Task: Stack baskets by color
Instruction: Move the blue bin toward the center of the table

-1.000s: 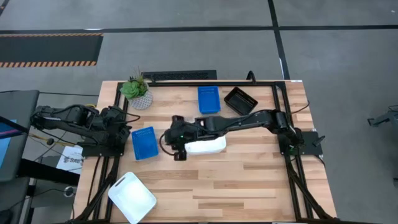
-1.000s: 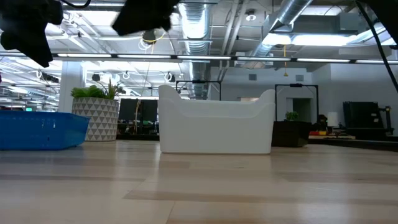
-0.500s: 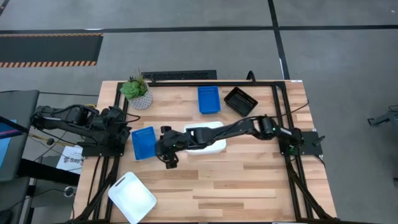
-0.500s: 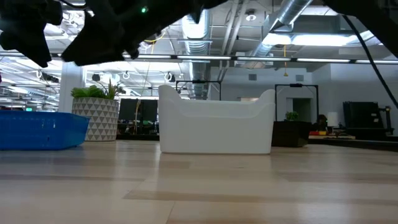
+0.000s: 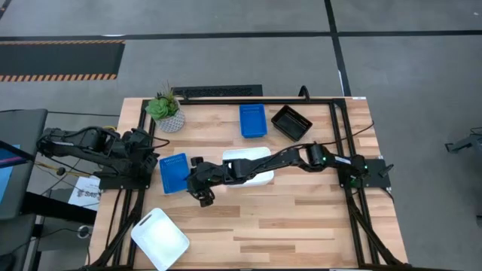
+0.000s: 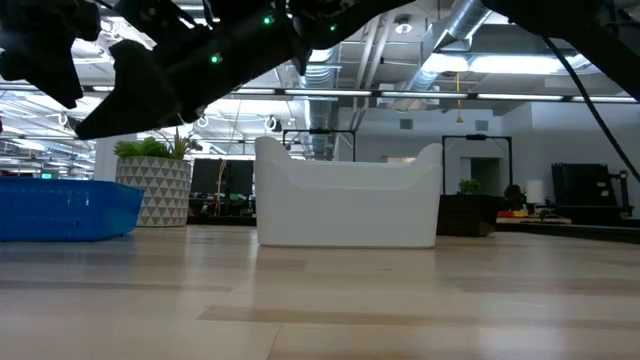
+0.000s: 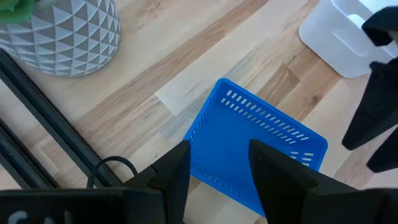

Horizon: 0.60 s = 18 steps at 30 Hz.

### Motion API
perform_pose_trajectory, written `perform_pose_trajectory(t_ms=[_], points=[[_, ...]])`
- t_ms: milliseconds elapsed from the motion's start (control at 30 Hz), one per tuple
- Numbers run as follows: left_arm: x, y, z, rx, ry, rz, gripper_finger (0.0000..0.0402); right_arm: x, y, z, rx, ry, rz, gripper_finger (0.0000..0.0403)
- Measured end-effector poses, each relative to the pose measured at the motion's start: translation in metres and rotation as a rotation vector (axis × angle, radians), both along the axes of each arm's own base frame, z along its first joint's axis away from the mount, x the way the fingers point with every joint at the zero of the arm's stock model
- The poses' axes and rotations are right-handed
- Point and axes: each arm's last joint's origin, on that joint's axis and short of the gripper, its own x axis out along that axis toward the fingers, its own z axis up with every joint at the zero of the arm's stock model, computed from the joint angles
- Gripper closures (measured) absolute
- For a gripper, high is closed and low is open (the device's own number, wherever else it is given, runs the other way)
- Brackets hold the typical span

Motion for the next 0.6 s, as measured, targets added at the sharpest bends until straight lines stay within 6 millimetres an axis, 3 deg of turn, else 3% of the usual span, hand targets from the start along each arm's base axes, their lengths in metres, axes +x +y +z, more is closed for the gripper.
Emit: perform_pose_trajectory(t_ms=[200, 400, 600], points=[[0.002, 0.0, 0.001, -0.016, -0.022, 0.021, 0.0252, -0.005, 0.001, 0.007, 0.017, 0.037, -0.031, 0.0189], [0.017, -0.004, -0.003, -0.032, 0.051, 0.003, 0.027, -0.04, 0.005, 0.087, 0.069, 0.069, -0.087, 0.02], [0.045, -0.009, -0.013, 0.009, 0.2, -0.003, 0.035, -0.089, 0.012, 0.15, 0.096, 0.139, -0.087, 0.0215]])
